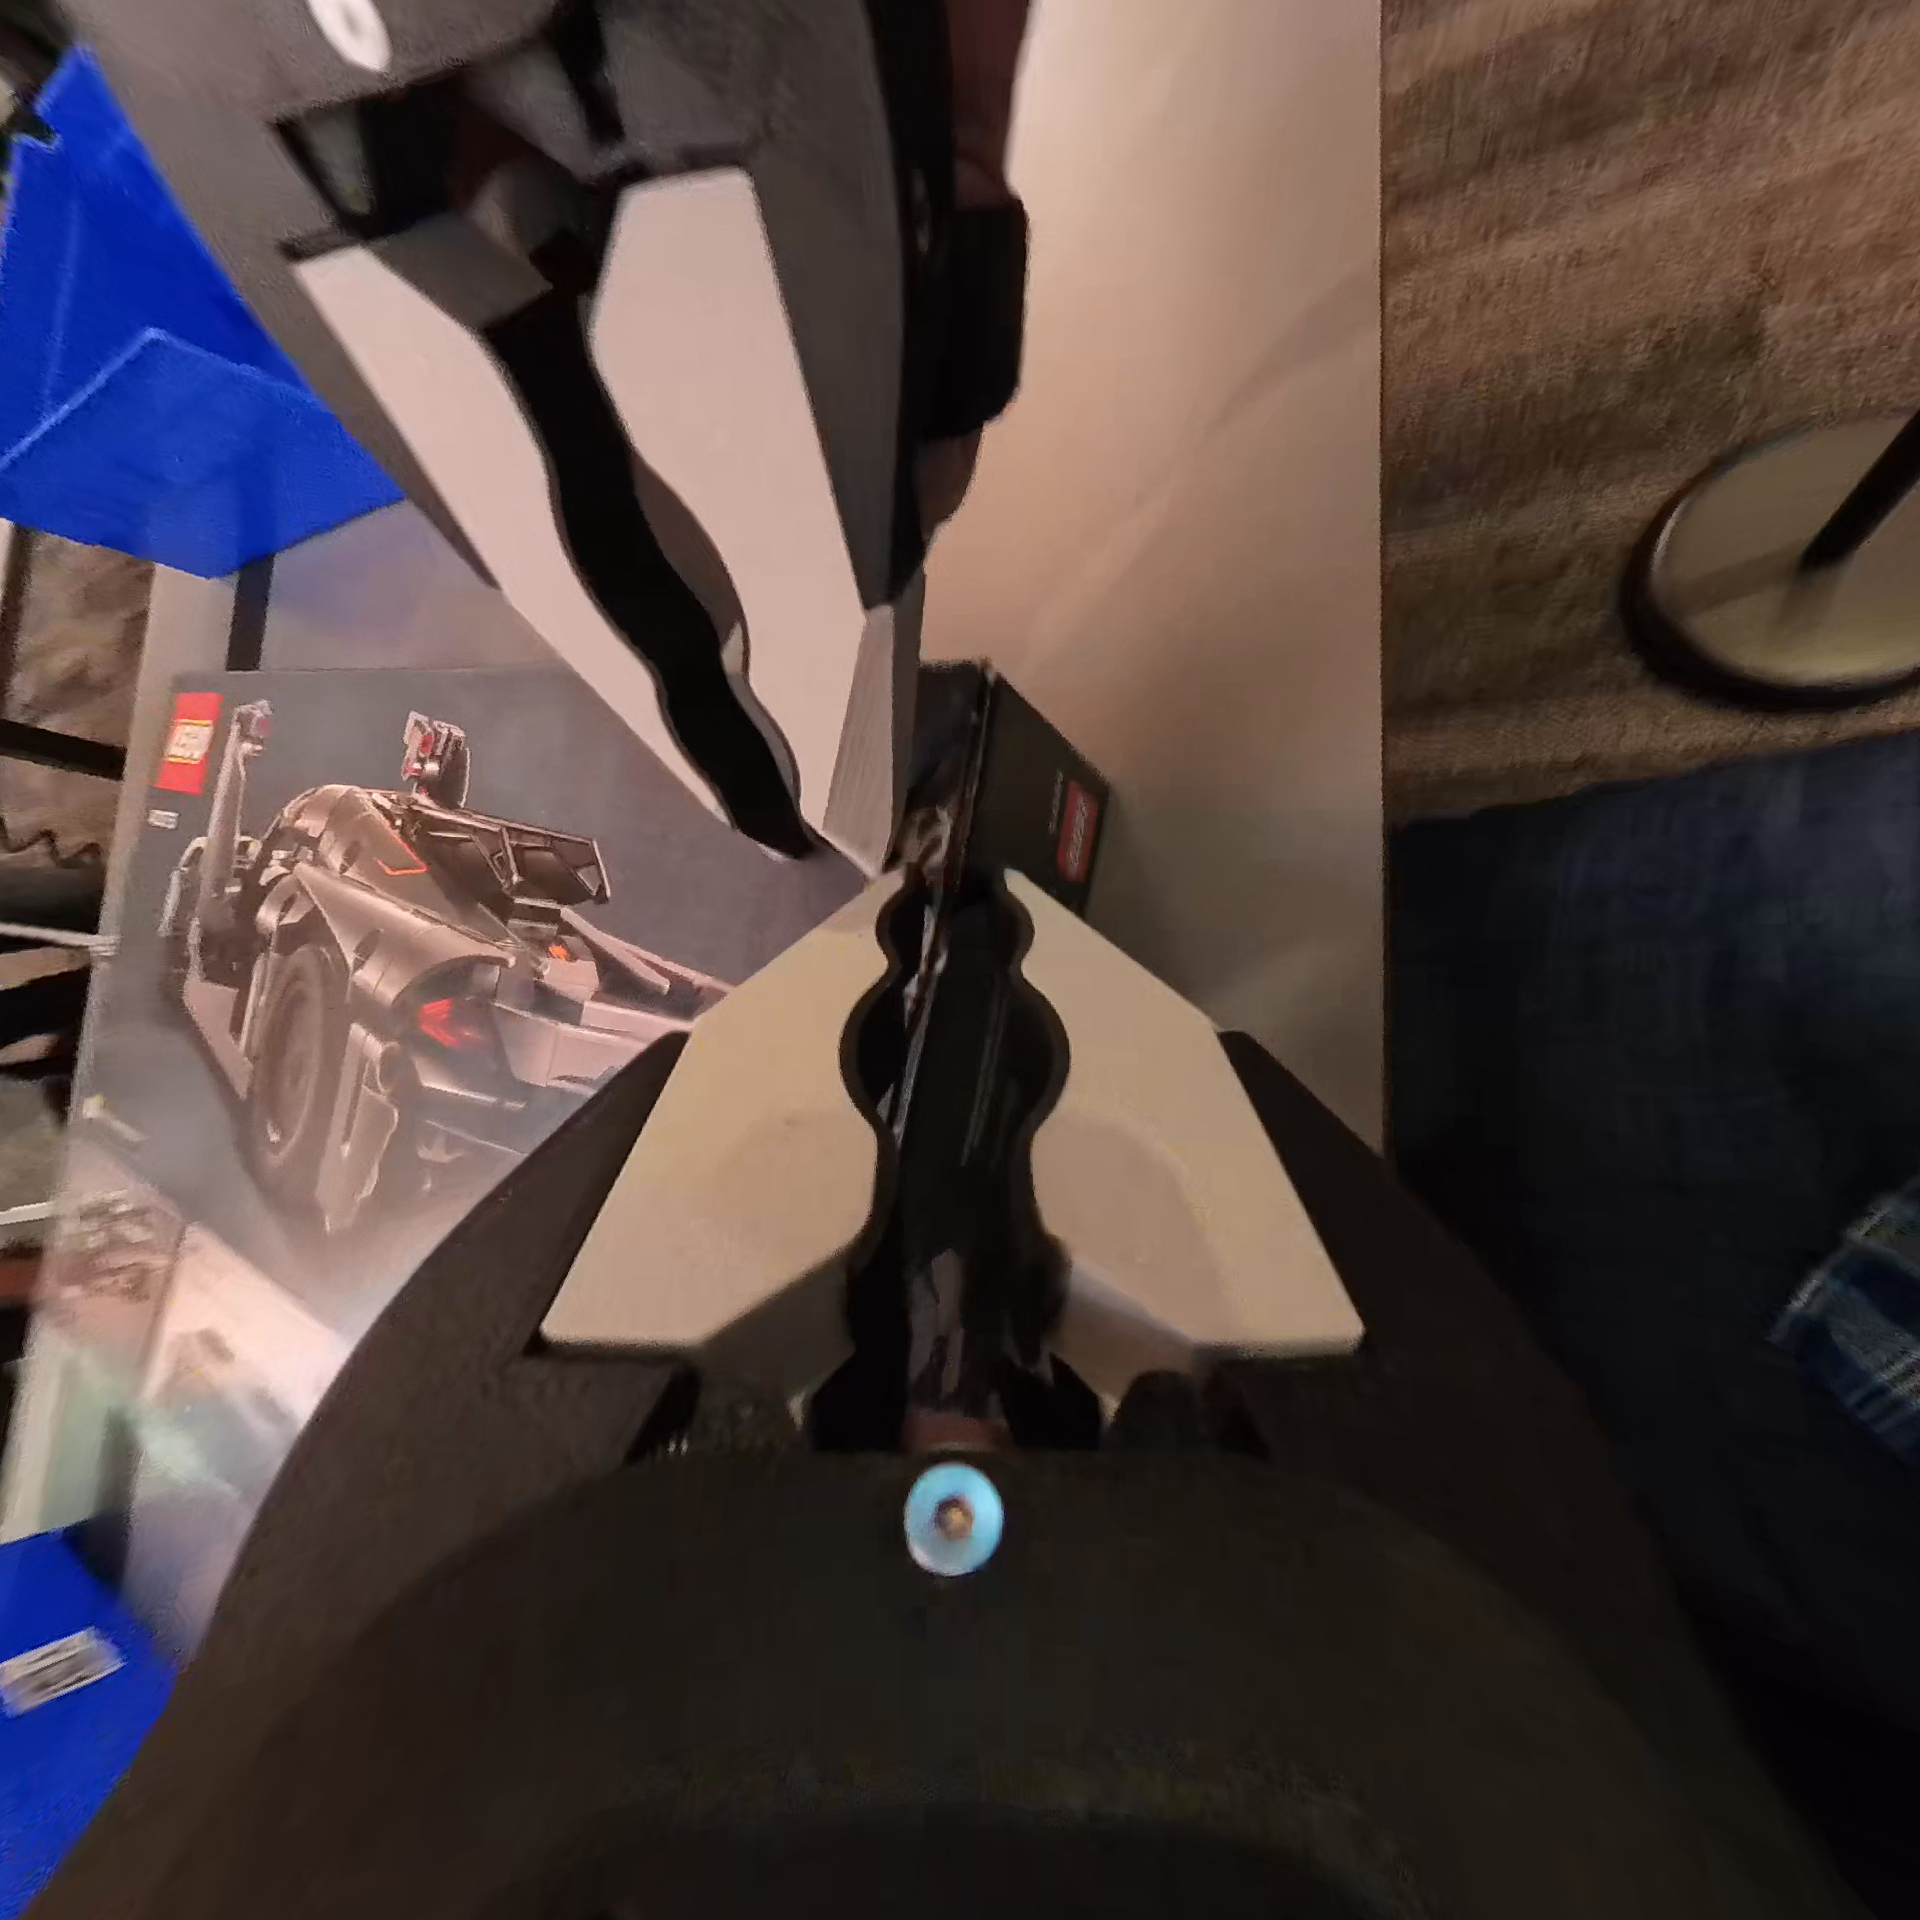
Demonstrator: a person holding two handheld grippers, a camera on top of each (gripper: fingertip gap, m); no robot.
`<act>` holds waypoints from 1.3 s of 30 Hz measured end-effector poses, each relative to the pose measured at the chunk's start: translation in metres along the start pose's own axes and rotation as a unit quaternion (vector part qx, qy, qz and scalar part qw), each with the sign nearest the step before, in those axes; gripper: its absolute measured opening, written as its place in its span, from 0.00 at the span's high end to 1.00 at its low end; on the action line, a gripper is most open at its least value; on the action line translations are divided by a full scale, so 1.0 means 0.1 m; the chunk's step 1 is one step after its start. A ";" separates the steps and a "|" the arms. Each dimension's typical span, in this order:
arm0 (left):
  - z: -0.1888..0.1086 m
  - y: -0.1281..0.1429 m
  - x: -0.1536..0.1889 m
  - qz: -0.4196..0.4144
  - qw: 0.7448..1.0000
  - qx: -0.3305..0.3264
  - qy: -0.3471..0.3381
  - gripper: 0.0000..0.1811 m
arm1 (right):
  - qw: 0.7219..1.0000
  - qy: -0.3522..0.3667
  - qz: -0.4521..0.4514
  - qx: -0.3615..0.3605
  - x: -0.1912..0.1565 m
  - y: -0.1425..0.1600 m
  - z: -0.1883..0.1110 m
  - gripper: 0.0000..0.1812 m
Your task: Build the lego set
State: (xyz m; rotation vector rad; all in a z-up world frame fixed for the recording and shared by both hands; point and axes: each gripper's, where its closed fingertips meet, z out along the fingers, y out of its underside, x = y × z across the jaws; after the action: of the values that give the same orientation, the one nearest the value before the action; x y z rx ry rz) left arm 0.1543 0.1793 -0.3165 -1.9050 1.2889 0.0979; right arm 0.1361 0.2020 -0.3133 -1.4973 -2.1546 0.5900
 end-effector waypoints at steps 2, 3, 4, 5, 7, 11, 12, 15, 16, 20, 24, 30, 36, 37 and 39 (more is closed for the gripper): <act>0.02 -0.10 0.04 -0.012 1.000 0.024 0.005 0.93 | 1.000 -0.008 0.013 0.013 0.00 -0.01 -0.01 0.93; 0.05 -0.07 0.03 -0.001 1.000 0.009 -0.007 0.92 | 1.000 -0.009 0.013 0.014 0.00 -0.01 -0.01 0.93; 0.08 -0.05 0.02 0.007 1.000 -0.001 -0.015 0.92 | 1.000 -0.010 0.012 0.015 0.00 -0.01 -0.01 0.93; 0.09 -0.05 0.03 0.006 1.000 0.002 -0.014 0.93 | 1.000 -0.011 0.010 0.015 0.00 0.00 -0.01 0.93; 0.09 -0.03 0.04 0.014 1.000 0.002 -0.013 0.93 | 1.000 -0.013 0.005 0.015 0.00 0.00 0.00 0.93; 0.10 -0.01 0.05 0.077 0.996 -0.034 -0.029 0.94 | 1.000 -0.017 0.003 0.009 0.00 0.01 0.01 0.93; 0.09 -0.01 0.05 0.073 0.997 -0.034 -0.021 0.94 | 1.000 -0.016 0.004 0.007 0.00 0.02 0.01 0.93; 0.09 -0.01 0.06 0.082 0.996 -0.031 -0.006 0.94 | 1.000 -0.013 0.009 0.007 0.00 0.02 0.01 0.93; 0.09 -0.01 0.07 0.083 0.996 -0.030 -0.002 0.94 | 1.000 -0.013 0.010 0.009 0.00 0.02 0.01 0.93; 0.10 -0.01 0.07 0.067 0.997 -0.012 0.028 0.95 | 1.000 -0.010 0.008 0.006 0.01 0.02 0.02 0.93; 0.10 -0.01 0.09 0.030 0.997 -0.013 0.074 0.96 | 1.000 -0.013 0.008 0.004 0.01 0.03 0.02 0.94; 0.12 -0.02 0.10 -0.015 0.990 0.014 0.136 0.96 | 1.000 -0.010 0.003 0.008 0.01 0.02 0.02 0.94; 0.12 -0.02 0.10 0.012 0.998 0.004 0.068 0.94 | 1.000 -0.012 0.013 0.016 0.00 0.02 0.02 0.94; 0.12 -0.02 0.10 0.014 0.998 0.001 0.065 0.95 | 1.000 -0.011 0.014 0.015 0.00 0.02 0.02 0.94; 0.12 -0.02 0.10 0.021 0.998 -0.006 0.056 0.95 | 1.000 -0.012 0.018 0.015 0.00 0.02 0.02 0.94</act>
State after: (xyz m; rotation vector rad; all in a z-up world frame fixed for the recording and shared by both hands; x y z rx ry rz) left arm 0.1646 0.1801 -0.3283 -1.9179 1.4057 0.0208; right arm 0.1368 0.2026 -0.3159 -1.5236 -2.1318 0.6520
